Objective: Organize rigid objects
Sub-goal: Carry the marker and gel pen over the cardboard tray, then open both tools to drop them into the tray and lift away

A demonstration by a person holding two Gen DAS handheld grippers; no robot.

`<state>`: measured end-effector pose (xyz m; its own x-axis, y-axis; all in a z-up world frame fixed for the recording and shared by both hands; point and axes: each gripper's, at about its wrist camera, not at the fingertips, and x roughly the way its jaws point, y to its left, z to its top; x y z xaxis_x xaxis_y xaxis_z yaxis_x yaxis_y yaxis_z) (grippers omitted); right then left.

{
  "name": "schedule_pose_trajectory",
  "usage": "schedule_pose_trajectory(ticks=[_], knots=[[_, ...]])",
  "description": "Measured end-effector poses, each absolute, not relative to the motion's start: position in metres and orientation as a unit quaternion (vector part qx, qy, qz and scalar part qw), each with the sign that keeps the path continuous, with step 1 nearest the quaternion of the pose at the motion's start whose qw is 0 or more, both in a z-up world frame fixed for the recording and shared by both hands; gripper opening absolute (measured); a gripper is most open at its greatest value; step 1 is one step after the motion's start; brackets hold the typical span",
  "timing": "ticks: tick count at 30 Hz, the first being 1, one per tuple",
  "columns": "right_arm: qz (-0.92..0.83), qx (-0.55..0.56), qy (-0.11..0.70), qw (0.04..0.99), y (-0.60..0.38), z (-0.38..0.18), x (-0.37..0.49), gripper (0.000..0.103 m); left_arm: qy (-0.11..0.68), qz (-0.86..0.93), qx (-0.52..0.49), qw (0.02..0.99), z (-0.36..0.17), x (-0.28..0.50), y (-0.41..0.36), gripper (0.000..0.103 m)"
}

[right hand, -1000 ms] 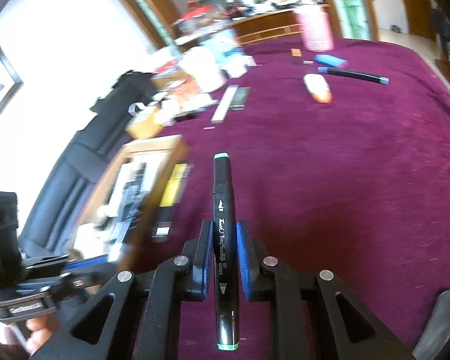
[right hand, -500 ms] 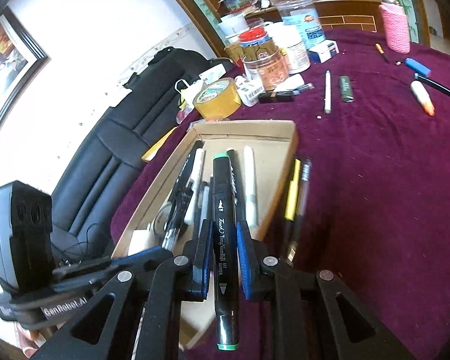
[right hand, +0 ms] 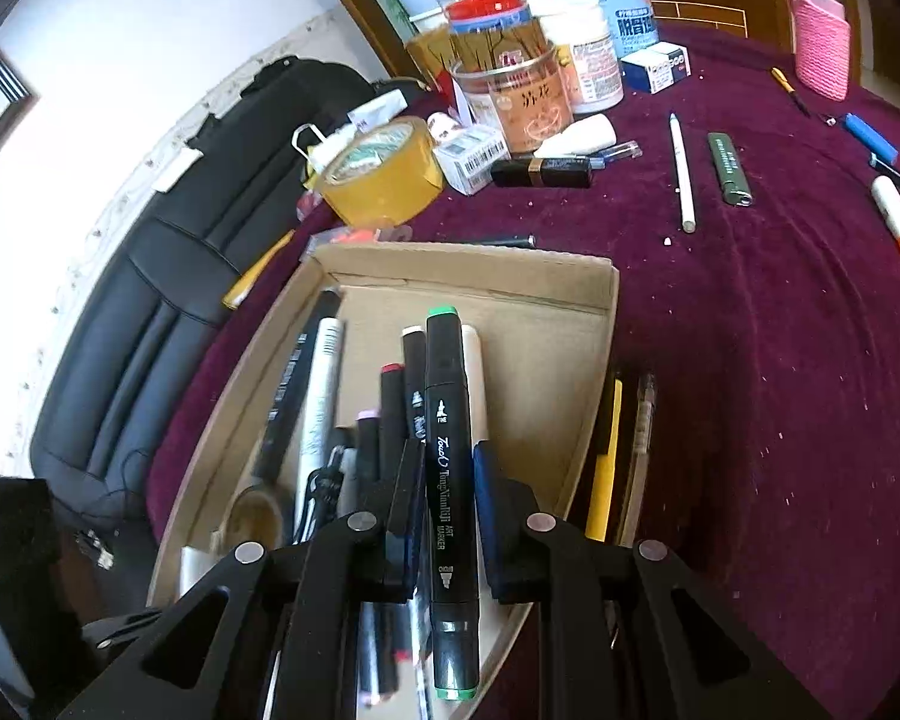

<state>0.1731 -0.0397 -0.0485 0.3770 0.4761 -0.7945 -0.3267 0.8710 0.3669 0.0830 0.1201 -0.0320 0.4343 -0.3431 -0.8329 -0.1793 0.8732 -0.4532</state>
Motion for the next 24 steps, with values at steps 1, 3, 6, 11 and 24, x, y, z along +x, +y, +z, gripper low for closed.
schedule_pose_trajectory(ticks=[1, 3, 6, 11, 24], knots=[[0.242, 0.069, 0.504, 0.827, -0.037, -0.051, 0.175, 0.018, 0.531, -0.047, -0.245, 0.810, -0.033, 0.083, 0.120, 0.010], [0.237, 0.064, 0.507, 0.826, -0.035, -0.057, 0.178, 0.018, 0.530, -0.048, -0.244, 0.811, -0.033, 0.084, 0.119, 0.010], [0.238, 0.065, 0.510, 0.824, -0.034, -0.062, 0.181, 0.018, 0.532, -0.044, -0.241, 0.811, -0.035, 0.085, 0.119, 0.010], [0.241, 0.058, 0.511, 0.823, -0.031, -0.066, 0.183, 0.018, 0.535, -0.038, -0.236, 0.810, -0.038, 0.088, 0.116, 0.010], [0.261, 0.068, 0.506, 0.819, -0.030, -0.068, 0.184, 0.019, 0.537, -0.032, -0.230, 0.811, -0.038, 0.089, 0.112, 0.010]])
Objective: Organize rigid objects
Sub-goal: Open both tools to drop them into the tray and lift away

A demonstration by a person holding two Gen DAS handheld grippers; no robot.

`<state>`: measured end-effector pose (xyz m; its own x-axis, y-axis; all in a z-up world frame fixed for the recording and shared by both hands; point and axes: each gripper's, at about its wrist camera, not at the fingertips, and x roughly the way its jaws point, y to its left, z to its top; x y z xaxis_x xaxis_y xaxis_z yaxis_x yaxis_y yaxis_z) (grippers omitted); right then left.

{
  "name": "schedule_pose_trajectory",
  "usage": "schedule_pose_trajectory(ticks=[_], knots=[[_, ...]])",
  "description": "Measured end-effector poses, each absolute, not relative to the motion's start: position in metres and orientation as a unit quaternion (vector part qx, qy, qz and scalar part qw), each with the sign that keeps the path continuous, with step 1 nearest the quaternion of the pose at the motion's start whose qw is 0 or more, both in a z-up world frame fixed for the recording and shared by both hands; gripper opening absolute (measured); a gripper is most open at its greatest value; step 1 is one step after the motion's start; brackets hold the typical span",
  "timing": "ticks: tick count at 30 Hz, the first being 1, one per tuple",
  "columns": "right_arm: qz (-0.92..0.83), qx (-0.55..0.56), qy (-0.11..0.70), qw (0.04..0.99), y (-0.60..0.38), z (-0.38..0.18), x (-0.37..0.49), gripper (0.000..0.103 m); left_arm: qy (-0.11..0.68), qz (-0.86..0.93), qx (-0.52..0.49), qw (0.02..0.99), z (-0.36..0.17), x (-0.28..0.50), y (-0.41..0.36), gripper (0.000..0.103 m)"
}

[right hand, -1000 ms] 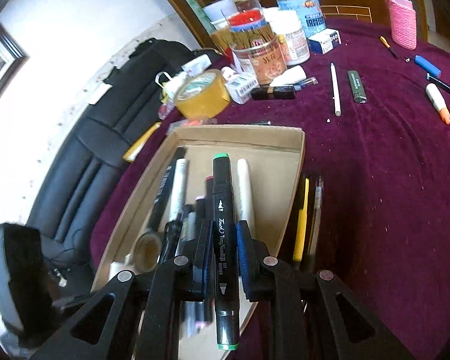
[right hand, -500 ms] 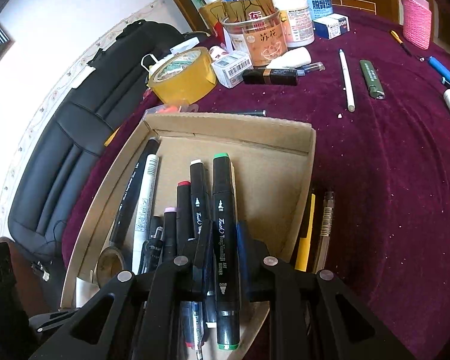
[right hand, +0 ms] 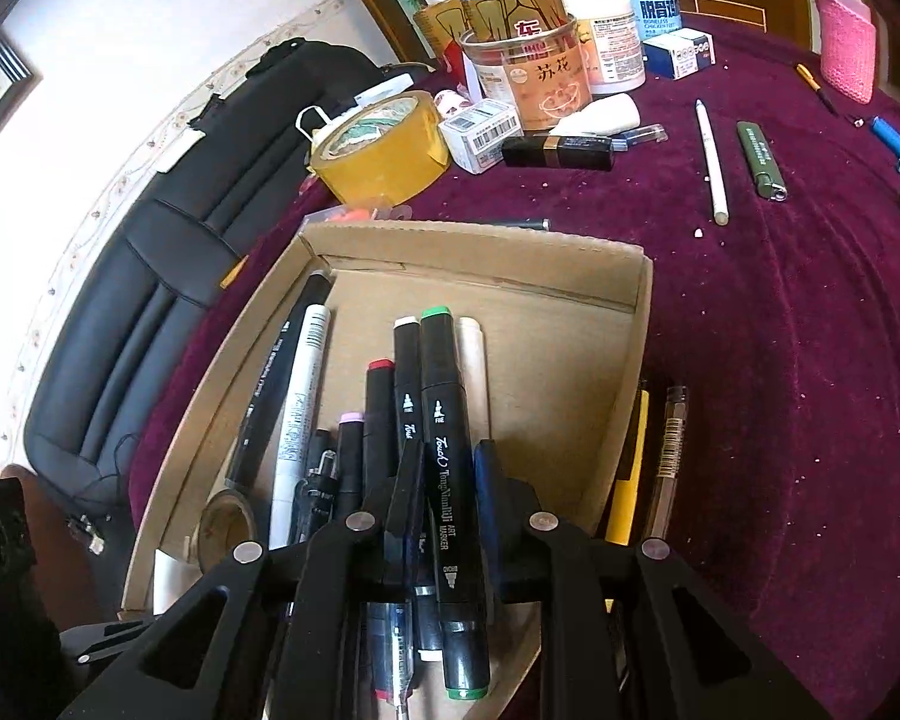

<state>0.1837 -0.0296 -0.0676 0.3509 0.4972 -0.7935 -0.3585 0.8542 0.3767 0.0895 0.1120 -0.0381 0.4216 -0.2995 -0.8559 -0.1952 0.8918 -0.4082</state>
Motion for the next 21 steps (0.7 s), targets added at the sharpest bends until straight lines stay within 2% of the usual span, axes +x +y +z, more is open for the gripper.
schedule_pose_trajectory(ticks=[3, 4, 5, 8, 14, 16, 18, 21], knots=[[0.270, 0.079, 0.506, 0.815, -0.033, -0.066, 0.184, 0.028, 0.536, -0.033, -0.223, 0.813, -0.036, 0.088, 0.110, 0.011], [0.274, 0.083, 0.504, 0.815, -0.034, -0.064, 0.183, 0.037, 0.534, -0.035, -0.221, 0.815, -0.035, 0.087, 0.110, 0.011], [0.275, 0.084, 0.501, 0.816, -0.036, -0.061, 0.181, 0.039, 0.533, -0.036, -0.221, 0.816, -0.035, 0.086, 0.110, 0.011], [0.278, 0.085, 0.486, 0.824, -0.049, -0.050, 0.174, 0.039, 0.527, -0.038, -0.217, 0.821, -0.031, 0.083, 0.109, 0.011], [0.275, 0.115, 0.465, 0.833, -0.098, -0.031, 0.159, 0.039, 0.507, -0.040, -0.199, 0.838, -0.017, 0.075, 0.098, 0.027], [0.268, 0.124, 0.465, 0.834, -0.113, -0.032, 0.157, 0.039, 0.500, -0.043, -0.193, 0.843, -0.012, 0.073, 0.092, 0.028], [0.257, 0.132, 0.466, 0.836, -0.127, -0.034, 0.155, 0.039, 0.493, -0.051, -0.180, 0.849, -0.005, 0.069, 0.081, 0.034], [0.246, 0.139, 0.472, 0.835, -0.141, -0.041, 0.154, 0.039, 0.481, -0.080, -0.159, 0.859, 0.003, 0.063, 0.059, 0.035]])
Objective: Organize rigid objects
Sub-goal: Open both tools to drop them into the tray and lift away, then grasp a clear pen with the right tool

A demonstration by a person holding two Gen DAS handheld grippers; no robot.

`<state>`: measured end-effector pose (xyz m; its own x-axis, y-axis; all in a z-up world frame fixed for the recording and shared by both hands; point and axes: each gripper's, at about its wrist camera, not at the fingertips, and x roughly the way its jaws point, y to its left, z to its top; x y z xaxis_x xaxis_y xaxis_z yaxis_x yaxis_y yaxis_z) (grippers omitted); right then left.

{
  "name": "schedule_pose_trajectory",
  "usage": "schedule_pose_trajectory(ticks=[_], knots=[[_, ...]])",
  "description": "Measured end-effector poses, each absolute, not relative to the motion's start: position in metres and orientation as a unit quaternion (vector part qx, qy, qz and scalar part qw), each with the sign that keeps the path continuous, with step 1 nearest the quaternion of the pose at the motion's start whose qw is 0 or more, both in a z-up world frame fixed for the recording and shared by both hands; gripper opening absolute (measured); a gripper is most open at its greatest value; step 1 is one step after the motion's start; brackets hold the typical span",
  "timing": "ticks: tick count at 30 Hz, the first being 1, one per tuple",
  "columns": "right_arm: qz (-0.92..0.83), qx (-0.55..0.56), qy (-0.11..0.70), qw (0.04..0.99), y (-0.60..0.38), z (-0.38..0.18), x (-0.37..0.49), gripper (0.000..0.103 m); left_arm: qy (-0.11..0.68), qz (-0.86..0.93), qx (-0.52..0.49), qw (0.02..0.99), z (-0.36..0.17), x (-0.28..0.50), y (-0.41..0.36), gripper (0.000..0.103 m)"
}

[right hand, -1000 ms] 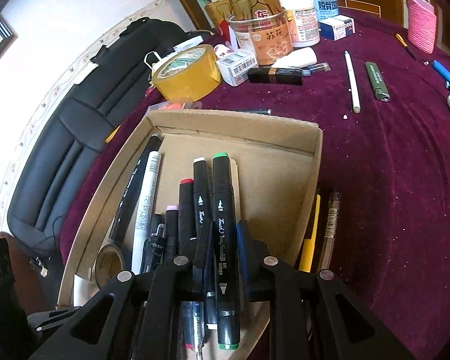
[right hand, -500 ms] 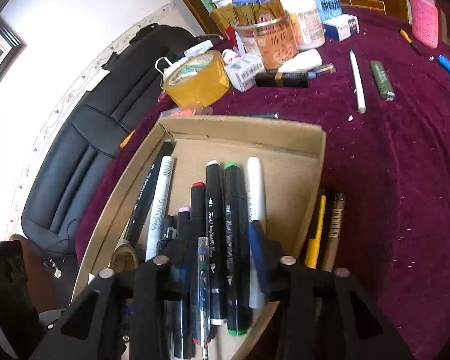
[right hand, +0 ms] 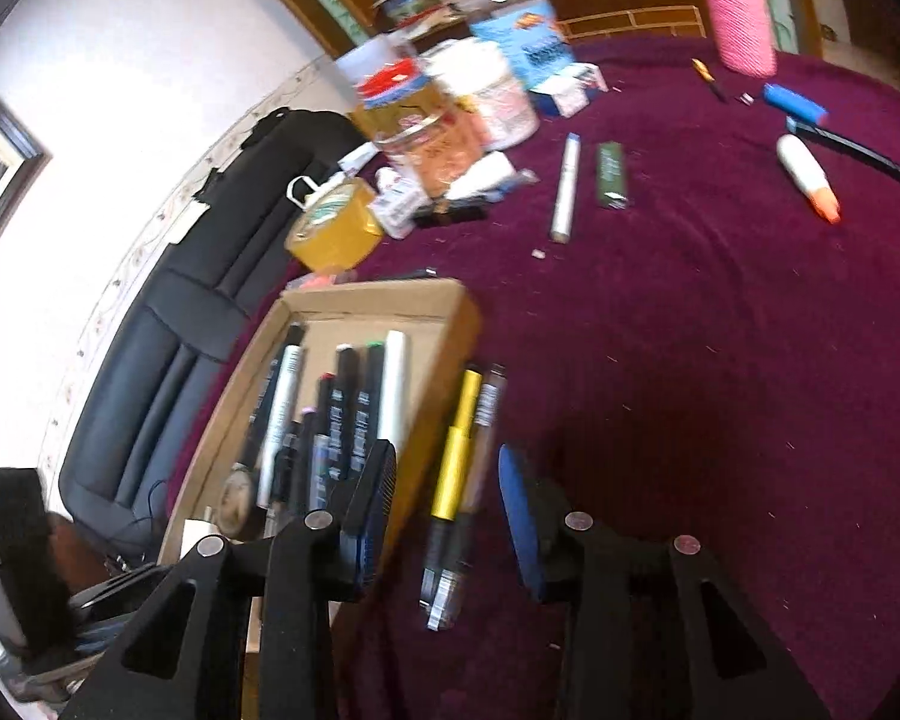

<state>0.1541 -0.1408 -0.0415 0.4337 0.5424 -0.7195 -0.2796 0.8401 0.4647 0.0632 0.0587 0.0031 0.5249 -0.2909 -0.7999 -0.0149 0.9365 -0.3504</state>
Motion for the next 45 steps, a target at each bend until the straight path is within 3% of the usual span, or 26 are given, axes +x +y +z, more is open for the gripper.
schedule_pose_trajectory(ticks=[5, 15, 22, 31, 34, 37, 39, 42, 45], knots=[[0.234, 0.170, 0.477, 0.830, -0.164, -0.052, 0.153, 0.039, 0.491, -0.171, -0.134, 0.844, 0.001, 0.060, 0.010, 0.042], [0.236, 0.190, 0.468, 0.830, -0.178, -0.048, 0.153, 0.039, 0.535, -0.119, -0.039, 0.835, -0.035, 0.080, -0.031, 0.038], [0.258, 0.180, 0.488, 0.814, -0.158, -0.061, 0.163, 0.039, 0.549, -0.086, -0.066, 0.829, -0.043, 0.088, -0.003, 0.003], [0.247, 0.129, 0.516, 0.810, -0.132, -0.079, 0.164, 0.038, 0.557, -0.063, -0.085, 0.824, -0.041, 0.091, 0.016, 0.003], [0.239, 0.109, 0.525, 0.810, -0.125, -0.083, 0.165, 0.028, 0.554, -0.072, -0.076, 0.826, -0.041, 0.091, 0.014, 0.003], [0.229, 0.089, 0.530, 0.812, -0.117, -0.086, 0.166, 0.021, 0.547, -0.096, -0.084, 0.827, -0.038, 0.086, 0.012, 0.015], [0.223, 0.081, 0.529, 0.815, -0.114, -0.085, 0.166, 0.020, 0.541, -0.117, -0.101, 0.827, -0.036, 0.084, 0.011, 0.030], [0.218, 0.070, 0.529, 0.817, -0.109, -0.084, 0.166, 0.017, 0.534, -0.141, -0.113, 0.826, -0.032, 0.080, 0.010, 0.044], [0.220, 0.058, 0.530, 0.817, -0.103, -0.084, 0.165, 0.015, 0.527, -0.156, -0.090, 0.831, -0.026, 0.071, 0.005, 0.052]])
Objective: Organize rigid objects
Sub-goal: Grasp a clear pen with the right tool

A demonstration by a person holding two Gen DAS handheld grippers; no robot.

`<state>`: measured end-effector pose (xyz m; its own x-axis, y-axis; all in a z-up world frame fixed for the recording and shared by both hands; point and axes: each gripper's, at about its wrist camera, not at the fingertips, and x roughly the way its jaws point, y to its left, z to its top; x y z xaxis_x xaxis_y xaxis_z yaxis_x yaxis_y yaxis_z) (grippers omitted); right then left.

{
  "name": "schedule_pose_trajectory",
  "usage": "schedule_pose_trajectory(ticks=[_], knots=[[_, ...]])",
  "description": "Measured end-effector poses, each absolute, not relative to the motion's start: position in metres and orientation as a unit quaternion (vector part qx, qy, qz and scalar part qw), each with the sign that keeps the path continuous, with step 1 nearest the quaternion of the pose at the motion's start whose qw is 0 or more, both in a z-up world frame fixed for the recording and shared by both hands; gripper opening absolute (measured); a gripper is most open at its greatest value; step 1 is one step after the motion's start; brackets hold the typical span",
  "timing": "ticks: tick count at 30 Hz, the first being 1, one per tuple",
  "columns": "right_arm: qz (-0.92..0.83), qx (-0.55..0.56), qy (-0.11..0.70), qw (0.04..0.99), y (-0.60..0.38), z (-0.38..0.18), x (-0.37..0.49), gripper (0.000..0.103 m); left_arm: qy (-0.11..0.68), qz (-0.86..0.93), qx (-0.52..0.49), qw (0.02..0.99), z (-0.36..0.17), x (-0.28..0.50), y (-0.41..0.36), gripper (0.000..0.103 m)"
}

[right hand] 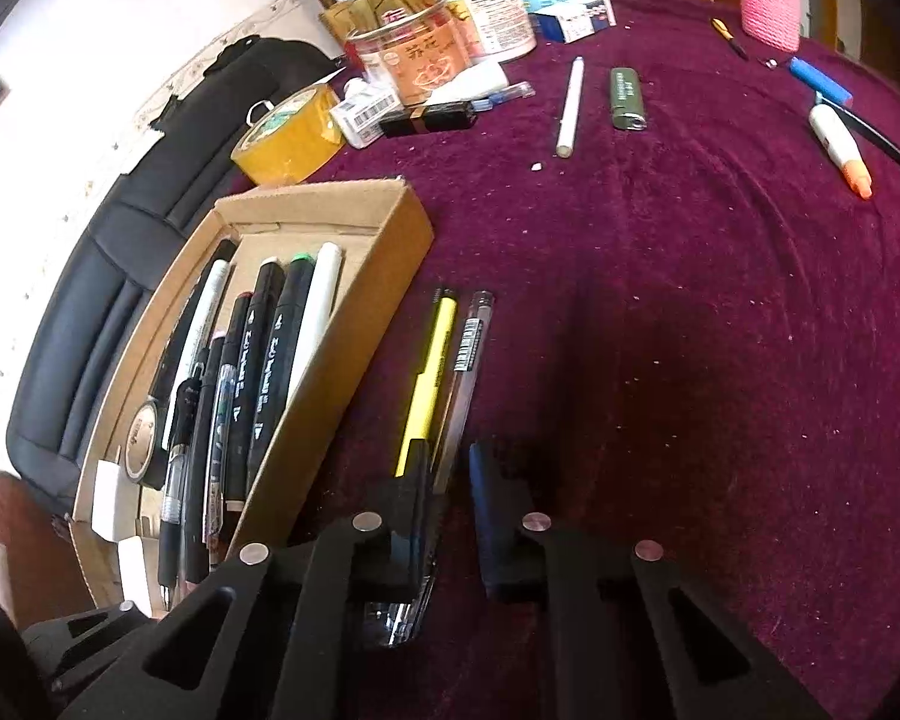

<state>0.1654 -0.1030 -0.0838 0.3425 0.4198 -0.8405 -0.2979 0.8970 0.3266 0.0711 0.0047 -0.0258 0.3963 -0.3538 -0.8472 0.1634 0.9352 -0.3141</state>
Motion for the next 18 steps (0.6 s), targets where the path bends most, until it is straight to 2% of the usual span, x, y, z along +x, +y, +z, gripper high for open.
schedule_pose_trajectory(ticks=[2, 11, 18], knots=[[0.219, 0.048, 0.532, 0.817, -0.099, -0.084, 0.166, 0.015, 0.516, -0.158, -0.076, 0.839, -0.020, 0.063, 0.004, 0.058], [0.201, -0.034, 0.532, 0.822, -0.078, -0.081, 0.160, 0.011, 0.510, -0.180, -0.095, 0.836, -0.011, 0.060, 0.016, 0.058], [0.216, -0.028, 0.537, 0.815, -0.114, -0.079, 0.154, 0.010, 0.508, -0.175, -0.085, 0.839, -0.008, 0.057, 0.011, 0.058]])
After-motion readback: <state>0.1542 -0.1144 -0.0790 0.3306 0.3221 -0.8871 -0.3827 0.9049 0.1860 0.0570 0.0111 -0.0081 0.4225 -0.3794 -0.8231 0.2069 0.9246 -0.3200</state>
